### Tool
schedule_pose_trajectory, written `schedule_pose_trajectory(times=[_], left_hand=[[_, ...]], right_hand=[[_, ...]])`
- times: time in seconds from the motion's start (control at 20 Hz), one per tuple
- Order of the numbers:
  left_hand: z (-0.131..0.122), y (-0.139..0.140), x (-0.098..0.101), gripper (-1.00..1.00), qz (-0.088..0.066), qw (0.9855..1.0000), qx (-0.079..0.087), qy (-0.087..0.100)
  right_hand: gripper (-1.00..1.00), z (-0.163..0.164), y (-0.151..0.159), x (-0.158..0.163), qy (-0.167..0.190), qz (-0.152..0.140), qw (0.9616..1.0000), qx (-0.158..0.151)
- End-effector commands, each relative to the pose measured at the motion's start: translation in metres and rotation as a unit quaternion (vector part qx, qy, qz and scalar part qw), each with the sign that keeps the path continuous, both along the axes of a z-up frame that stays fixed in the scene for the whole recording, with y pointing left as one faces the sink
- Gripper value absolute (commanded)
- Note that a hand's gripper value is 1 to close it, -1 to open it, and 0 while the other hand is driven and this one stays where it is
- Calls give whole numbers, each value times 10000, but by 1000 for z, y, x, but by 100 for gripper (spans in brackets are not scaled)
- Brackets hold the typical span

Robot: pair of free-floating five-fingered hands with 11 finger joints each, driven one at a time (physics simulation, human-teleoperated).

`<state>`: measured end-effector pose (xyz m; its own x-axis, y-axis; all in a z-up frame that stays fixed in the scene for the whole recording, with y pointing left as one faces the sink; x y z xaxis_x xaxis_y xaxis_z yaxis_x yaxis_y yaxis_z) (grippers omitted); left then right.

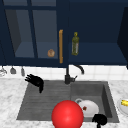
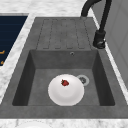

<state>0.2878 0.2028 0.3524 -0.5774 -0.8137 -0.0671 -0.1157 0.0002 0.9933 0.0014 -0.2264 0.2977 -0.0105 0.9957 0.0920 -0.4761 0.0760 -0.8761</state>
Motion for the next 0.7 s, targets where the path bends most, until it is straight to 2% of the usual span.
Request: schedule_pose_trajectory(times=[0.0, 0.15, 0.25, 0.3, 0.35, 0.65], left_hand=[[-2, 3, -1, -100, -332, 9975, -55, 623], [-3, 5, -2, -100, -341, 9965, -80, 760], [-5, 8, -2, -100, -417, 9955, -55, 853], [-6, 10, -2, -100, -501, 9952, -40, 839], [-6, 10, -2, -100, -572, 9957, -59, 729], [-10, 15, -2, -100, -716, 9949, -106, 700]], right_hand=[[0, 0, 0, 0, 0, 0, 10000, 0], [0, 0, 0, 0, 0, 0, 10000, 0], [0, 0, 0, 0, 0, 0, 10000, 0], [0, 0, 0, 0, 0, 0, 10000, 0], [0, 0, 0, 0, 0, 0, 10000, 0], [0, 0, 0, 0, 0, 0, 10000, 0]])
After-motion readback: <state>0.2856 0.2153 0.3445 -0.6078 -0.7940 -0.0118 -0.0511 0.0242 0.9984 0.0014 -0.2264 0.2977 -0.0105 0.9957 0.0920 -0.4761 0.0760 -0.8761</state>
